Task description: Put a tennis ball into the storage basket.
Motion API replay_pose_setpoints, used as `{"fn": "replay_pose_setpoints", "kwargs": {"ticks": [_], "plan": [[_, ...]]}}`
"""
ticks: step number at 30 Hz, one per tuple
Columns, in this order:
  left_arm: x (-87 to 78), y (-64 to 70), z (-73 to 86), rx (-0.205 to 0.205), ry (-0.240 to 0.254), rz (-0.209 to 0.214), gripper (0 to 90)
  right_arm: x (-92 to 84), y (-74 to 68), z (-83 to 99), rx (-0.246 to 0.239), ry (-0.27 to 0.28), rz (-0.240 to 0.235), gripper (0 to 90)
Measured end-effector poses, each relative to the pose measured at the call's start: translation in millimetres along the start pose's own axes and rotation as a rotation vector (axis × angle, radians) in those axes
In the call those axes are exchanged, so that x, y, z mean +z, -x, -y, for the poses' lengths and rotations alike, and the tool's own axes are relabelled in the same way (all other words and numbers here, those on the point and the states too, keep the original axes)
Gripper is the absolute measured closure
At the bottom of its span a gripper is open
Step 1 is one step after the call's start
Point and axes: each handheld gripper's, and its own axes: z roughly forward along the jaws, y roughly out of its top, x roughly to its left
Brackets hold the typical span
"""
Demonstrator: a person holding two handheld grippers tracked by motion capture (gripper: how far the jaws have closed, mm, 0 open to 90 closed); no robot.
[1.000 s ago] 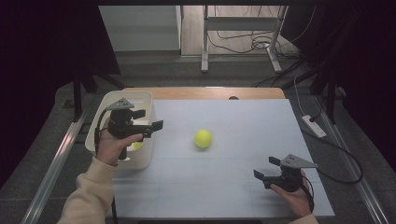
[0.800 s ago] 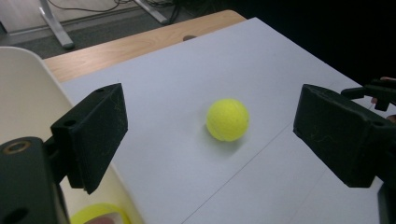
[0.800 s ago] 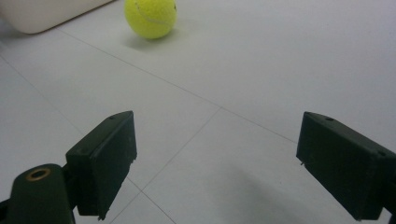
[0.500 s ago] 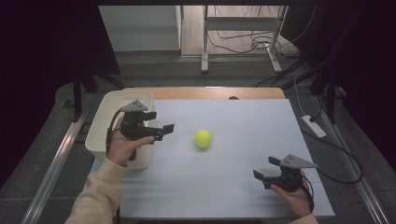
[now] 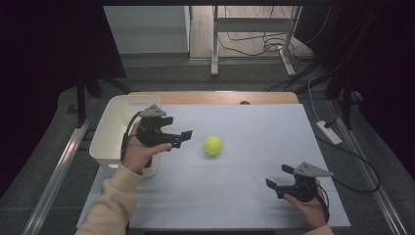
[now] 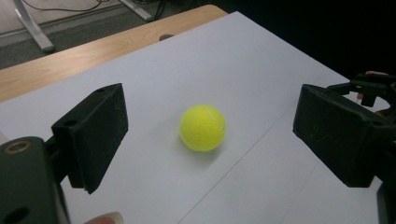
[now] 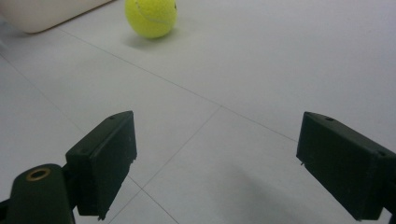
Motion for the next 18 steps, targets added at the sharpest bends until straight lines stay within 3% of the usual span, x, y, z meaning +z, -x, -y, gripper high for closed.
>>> {"fn": "replay_pose_setpoints", "kwargs": {"ticks": [12, 18], "plan": [[12.4, 8.2, -5.1, -0.005, -0.014, 0.02, 11.3, 0.9, 0.4, -0.4, 0.005, 0.001, 0.002, 12.1], [22.3, 15.2, -8.9, 0.019, -0.034, 0.014, 11.0, 0.8, -0.7, -0.9, 0.008, 0.003, 0.002, 12.1]]}}
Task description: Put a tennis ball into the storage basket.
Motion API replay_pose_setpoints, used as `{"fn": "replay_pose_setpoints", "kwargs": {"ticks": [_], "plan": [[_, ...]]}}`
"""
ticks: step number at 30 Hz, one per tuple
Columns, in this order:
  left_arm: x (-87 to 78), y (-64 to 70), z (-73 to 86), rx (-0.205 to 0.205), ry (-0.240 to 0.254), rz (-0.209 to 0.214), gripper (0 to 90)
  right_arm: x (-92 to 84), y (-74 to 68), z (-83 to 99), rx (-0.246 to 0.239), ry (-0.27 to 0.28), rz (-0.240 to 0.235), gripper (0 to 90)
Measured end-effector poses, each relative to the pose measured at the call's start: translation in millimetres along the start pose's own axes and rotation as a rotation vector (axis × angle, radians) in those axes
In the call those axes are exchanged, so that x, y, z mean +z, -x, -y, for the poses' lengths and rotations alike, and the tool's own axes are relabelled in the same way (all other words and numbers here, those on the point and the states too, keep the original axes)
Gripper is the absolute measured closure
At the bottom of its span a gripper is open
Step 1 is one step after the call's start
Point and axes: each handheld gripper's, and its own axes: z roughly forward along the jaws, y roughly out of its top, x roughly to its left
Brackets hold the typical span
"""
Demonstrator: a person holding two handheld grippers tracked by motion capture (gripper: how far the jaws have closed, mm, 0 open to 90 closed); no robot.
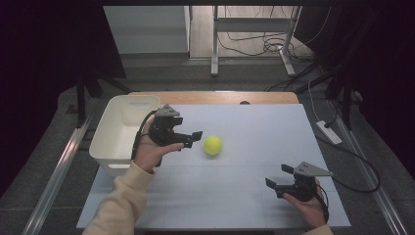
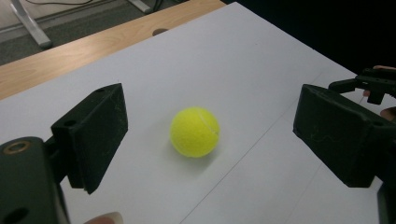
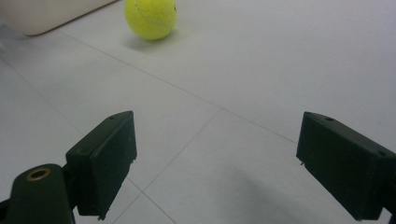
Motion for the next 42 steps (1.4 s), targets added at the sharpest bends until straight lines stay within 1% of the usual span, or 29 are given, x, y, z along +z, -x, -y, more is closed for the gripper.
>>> {"fn": "replay_pose_setpoints", "kwargs": {"ticks": [2, 4, 10, 15, 18, 24, 29, 34, 39, 41, 42], "plan": [[1.3, 0.2, -0.4, -0.005, 0.0, 0.009, 11.0, 0.2, 0.4, 0.1, 0.002, -0.001, 0.002, 12.1], [2.0, 0.4, -0.5, -0.004, 0.0, 0.008, 11.0, 0.5, 0.6, 0.1, 0.003, -0.002, 0.003, 12.1], [7.4, 1.6, -0.8, 0.007, -0.014, -0.007, 10.9, 0.6, 0.3, 0.2, 0.0, -0.003, 0.002, 12.0], [14.3, 5.2, -1.8, 0.005, -0.018, 0.01, 10.8, -0.1, 0.4, 0.0, 0.001, 0.001, -0.003, 12.0], [21.0, 8.7, -2.1, 0.009, -0.033, 0.016, 10.6, 1.5, 0.6, -0.7, 0.0, 0.002, -0.006, 12.1], [29.8, 14.7, -2.3, 0.03, -0.05, 0.021, 10.5, 3.8, 0.9, -3.4, -0.001, 0.008, -0.008, 12.1], [37.4, 14.4, -3.2, 0.025, -0.061, 0.023, 10.4, 4.3, 1.3, -1.8, -0.004, -0.002, -0.009, 12.0], [45.4, 15.6, -3.1, 0.028, -0.08, 0.017, 10.4, 1.1, 1.0, -0.9, 0.002, 0.007, -0.013, 12.0], [54.4, 15.6, -4.0, 0.02, -0.092, 0.028, 10.4, 3.2, 0.5, -1.4, -0.001, 0.002, -0.013, 12.0], [59.4, 15.6, -4.4, 0.02, -0.103, 0.027, 10.3, 3.2, 0.0, -1.7, -0.006, 0.003, -0.015, 12.0], [59.4, 15.6, -4.4, 0.02, -0.103, 0.027, 10.3, 3.2, 0.0, -1.7, -0.006, 0.003, -0.015, 12.0]]}}
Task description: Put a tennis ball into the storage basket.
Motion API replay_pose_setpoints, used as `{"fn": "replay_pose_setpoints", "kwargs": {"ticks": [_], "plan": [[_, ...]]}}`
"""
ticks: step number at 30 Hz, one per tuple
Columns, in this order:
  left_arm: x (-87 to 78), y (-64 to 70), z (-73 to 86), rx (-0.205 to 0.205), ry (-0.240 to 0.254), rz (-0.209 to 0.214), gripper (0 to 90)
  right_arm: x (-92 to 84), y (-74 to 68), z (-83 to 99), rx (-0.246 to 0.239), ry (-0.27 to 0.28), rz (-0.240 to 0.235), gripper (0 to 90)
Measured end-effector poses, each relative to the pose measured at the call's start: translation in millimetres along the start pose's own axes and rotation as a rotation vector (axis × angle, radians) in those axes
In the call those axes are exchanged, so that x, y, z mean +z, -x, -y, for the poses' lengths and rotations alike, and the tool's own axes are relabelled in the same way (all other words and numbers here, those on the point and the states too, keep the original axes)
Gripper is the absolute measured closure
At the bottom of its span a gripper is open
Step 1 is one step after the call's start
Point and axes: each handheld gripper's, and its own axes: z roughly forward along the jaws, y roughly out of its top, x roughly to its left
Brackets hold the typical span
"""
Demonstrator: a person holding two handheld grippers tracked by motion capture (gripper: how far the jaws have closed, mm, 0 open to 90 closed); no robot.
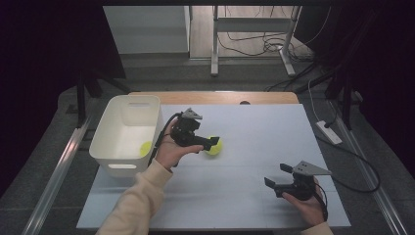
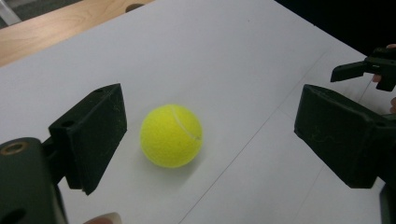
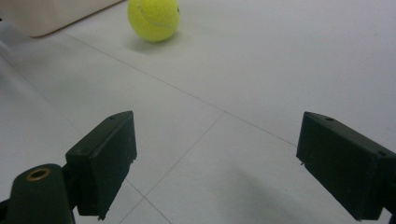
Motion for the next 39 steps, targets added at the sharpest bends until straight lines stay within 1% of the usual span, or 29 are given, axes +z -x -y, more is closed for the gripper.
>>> {"fn": "replay_pose_setpoints", "kwargs": {"ticks": [1, 6, 8, 16, 23, 32, 38, 39], "plan": [[4.2, -0.5, -0.6, -0.001, -0.006, 0.001, 10.3, -0.1, -0.7, -0.1, -0.005, 0.001, -0.001, 12.1], [14.3, -1.8, -1.6, -0.008, -0.026, -0.001, 10.1, 0.8, -0.3, -0.6, -0.003, -0.001, -0.002, 12.1], [17.3, -2.0, -1.4, -0.002, -0.038, 0.005, 10.0, 1.2, -0.8, -1.3, -0.006, 0.001, -0.004, 12.1], [26.6, -4.8, -1.4, -0.015, -0.054, -0.001, 9.8, 0.7, -1.5, -1.2, -0.008, 0.002, -0.006, 12.0], [40.2, -7.2, -0.9, -0.016, -0.089, 0.004, 9.6, 1.8, -0.5, -1.3, -0.011, -0.007, -0.006, 12.1], [50.6, -10.1, 0.7, -0.021, -0.115, 0.0, 9.1, 3.2, -0.4, -1.2, -0.011, -0.011, -0.008, 12.1], [56.9, -16.0, 1.5, -0.039, -0.13, -0.002, 9.1, 3.6, -0.3, -1.1, -0.01, -0.012, -0.007, 12.0], [57.8, -16.9, 1.7, -0.037, -0.134, -0.002, 9.0, 3.7, -0.3, -1.1, -0.011, -0.013, -0.007, 12.1]]}}
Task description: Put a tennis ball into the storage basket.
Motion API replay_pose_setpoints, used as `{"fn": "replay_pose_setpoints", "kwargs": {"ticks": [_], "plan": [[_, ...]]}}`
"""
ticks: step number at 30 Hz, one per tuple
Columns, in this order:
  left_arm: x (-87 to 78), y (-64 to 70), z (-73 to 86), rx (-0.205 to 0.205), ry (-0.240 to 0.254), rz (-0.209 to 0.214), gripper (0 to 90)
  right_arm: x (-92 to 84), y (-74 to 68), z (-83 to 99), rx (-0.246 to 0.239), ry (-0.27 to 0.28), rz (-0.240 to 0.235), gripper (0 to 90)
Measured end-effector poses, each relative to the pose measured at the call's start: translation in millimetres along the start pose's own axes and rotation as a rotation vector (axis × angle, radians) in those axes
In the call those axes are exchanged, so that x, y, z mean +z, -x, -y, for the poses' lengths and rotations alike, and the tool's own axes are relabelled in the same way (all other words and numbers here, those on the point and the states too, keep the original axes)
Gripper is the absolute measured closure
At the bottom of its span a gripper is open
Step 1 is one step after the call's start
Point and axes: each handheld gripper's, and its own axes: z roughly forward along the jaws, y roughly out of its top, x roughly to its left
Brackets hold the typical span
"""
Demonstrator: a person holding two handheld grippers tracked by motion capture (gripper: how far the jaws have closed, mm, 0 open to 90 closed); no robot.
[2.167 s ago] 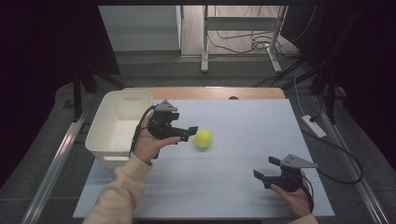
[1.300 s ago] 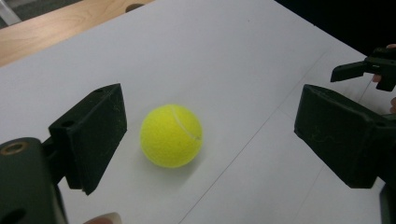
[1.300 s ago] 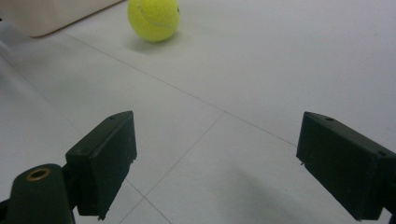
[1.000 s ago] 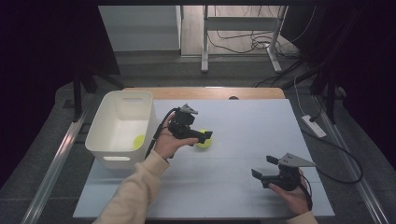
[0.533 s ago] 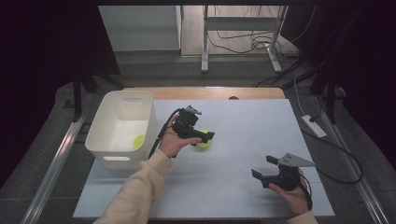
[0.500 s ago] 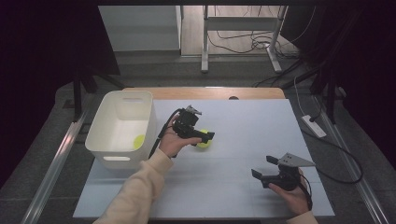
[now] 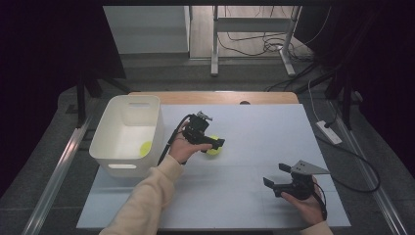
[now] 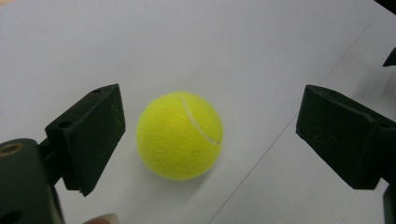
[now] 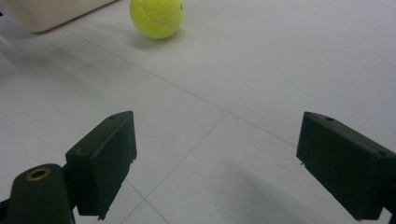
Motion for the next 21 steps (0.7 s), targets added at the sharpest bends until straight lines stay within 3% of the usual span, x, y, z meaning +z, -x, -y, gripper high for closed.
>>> {"fn": "replay_pose_setpoints", "kwargs": {"ticks": [21], "plan": [[29.4, -15.1, 3.3, -0.031, -0.082, -0.006, 7.7, -0.7, -0.8, 0.7, 0.002, -0.001, 0.002, 11.9]]}}
